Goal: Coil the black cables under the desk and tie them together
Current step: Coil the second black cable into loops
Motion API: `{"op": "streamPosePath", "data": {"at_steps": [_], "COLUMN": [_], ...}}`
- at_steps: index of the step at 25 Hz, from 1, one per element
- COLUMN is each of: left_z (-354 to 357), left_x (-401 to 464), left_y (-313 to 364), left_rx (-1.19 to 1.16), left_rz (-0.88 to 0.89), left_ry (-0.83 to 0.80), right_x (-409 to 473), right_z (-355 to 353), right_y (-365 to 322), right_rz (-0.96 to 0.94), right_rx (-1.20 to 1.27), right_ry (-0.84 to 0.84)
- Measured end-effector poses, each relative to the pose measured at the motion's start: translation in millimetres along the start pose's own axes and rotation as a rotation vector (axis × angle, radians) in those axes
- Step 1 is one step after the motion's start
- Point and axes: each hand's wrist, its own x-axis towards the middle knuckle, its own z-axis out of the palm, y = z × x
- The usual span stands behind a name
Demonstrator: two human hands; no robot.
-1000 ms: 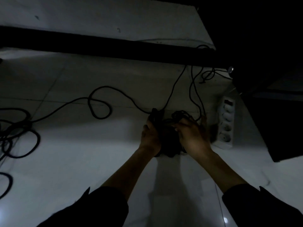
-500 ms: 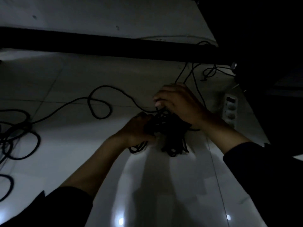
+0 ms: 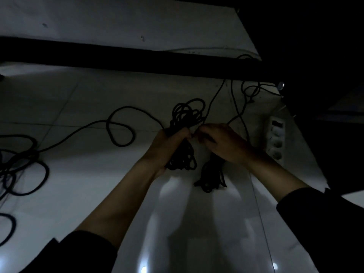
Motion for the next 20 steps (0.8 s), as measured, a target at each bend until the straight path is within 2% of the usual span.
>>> {"op": "streamPosePath", "data": {"at_steps": [3, 4, 7, 9, 10, 12, 13, 14, 16, 20], "left_z": [18, 23, 35, 41, 44, 50, 53, 55, 57, 56], "left_x": [7, 8, 12, 16, 20, 24, 23, 24, 25, 30], "left_y": [-19, -26, -44, -59, -68, -79, -80, -81, -80, -78], "left_rx": [0.316, 0.374, 0.332, 0.377, 0.446, 0.735, 0.888, 1.010, 1.151, 1.122], "left_rz": [0.107, 0.139, 0.178, 0.131, 0.090, 0.020, -0.009, -0.034, -0.064, -0.122], "left_ry": [0.138, 0.166, 0.178, 0.161, 0.155, 0.166, 0.186, 0.211, 0.250, 0.218], "right_x": [-12, -15, -22, -31, -36, -42, -44, -47, -51, -52], "right_z": [0, 2, 16, 31, 41, 55, 64, 71, 74, 69], "right_y": [7, 12, 35, 37, 35, 26, 28, 31, 23, 20], "right_rz": [-0.204, -0.202, -0.148, -0.062, 0.105, 0.466, 0.542, 0.561, 0.510, 0.546], "right_rx": [-0.257, -0.331, -0.404, -0.417, -0.320, -0.034, 0.102, 0.221, 0.213, 0.253], "right_ry": [0.048, 0.084, 0.201, 0.294, 0.309, 0.378, 0.409, 0.425, 0.377, 0.357]}}
